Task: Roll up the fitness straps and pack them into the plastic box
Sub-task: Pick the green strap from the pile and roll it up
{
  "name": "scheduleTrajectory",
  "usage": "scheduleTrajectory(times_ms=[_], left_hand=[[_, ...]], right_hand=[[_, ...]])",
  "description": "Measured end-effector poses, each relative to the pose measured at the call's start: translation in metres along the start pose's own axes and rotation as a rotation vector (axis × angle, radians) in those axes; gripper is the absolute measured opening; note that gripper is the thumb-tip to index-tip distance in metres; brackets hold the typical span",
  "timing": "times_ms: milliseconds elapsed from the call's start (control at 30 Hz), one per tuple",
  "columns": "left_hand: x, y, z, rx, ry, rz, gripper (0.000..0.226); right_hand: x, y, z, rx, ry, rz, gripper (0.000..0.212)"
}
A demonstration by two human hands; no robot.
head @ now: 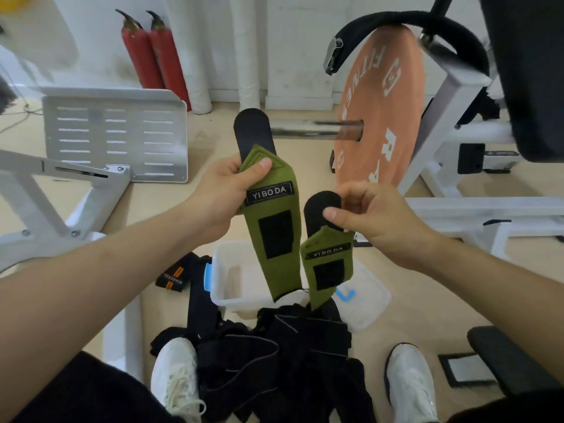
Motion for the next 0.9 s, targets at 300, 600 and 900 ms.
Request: scheduleTrajectory(times_ms=[300,600,900], left_hand=[[0.006,0.013,0.000,0.033,-0.104,-0.231,0.036],[0.013,0.017,-0.007,0.006,-0.096,-0.221,0.038],[0.014,0.015,-0.014,-0.038,-0.069,-0.172,0.034]], right_hand=[[0.010,0.029,0.009,0.127,-0.062,-0.007,0.016],[-0.010,0.038,0.001,0.212,-0.197,-0.257,0.031],[-0.005,0.030,0.011,0.142,-0.054,-0.409,0.093]])
Point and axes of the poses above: each hand's wrist, its own z-axis towards the middle knuckle, its own y-axis out of the palm, x = y × z, the point moved 8 cm from there along z, towards the middle knuckle, and after that the axes turned 11 degrees about z, right-handed, at the moved point
